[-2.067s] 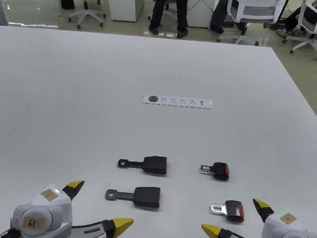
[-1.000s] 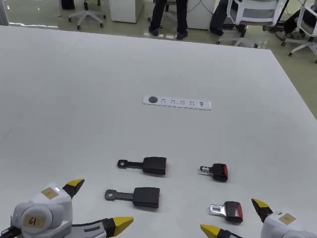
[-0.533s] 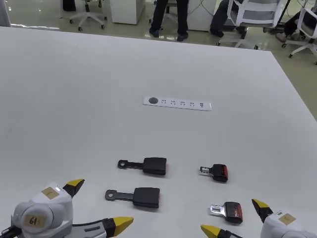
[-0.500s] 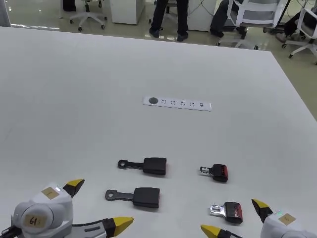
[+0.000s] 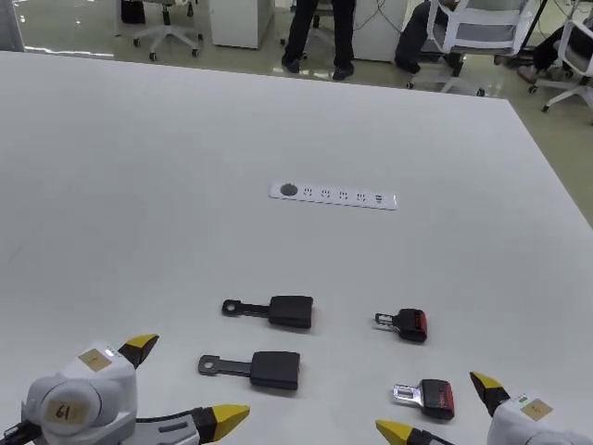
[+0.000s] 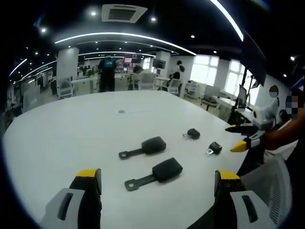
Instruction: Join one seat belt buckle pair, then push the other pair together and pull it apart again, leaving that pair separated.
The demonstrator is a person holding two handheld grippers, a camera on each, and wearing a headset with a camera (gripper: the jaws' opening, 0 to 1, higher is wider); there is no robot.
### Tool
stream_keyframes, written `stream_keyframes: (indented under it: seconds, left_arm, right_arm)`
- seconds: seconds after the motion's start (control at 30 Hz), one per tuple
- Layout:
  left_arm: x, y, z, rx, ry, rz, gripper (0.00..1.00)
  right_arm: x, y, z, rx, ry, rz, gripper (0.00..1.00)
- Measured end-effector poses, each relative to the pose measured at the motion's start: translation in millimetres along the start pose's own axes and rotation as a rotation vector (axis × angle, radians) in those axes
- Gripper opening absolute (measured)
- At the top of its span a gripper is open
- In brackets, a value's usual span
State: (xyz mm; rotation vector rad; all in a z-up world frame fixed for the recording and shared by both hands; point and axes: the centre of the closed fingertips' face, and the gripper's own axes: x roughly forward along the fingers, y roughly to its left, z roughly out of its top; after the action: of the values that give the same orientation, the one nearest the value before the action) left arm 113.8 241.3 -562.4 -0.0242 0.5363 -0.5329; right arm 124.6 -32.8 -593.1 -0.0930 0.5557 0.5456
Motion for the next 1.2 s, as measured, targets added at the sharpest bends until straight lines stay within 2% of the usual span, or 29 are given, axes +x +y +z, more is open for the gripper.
stream_keyframes:
  seconds: [0.57, 1.2]
  left_arm:
    - [4.7, 2.8, -5.2, 0.007, 0.02, -0.014, 1.0]
    - [25.5, -7.1, -4.8, 0.011, 0.056, -0.05, 1.0]
  right_arm:
    - [0.7, -2.7, -4.8, -0.004, 0.023, 0.005, 0.97]
    - [13.0, -11.3, -9.1, -0.008, 0.056, 0.03, 0.94]
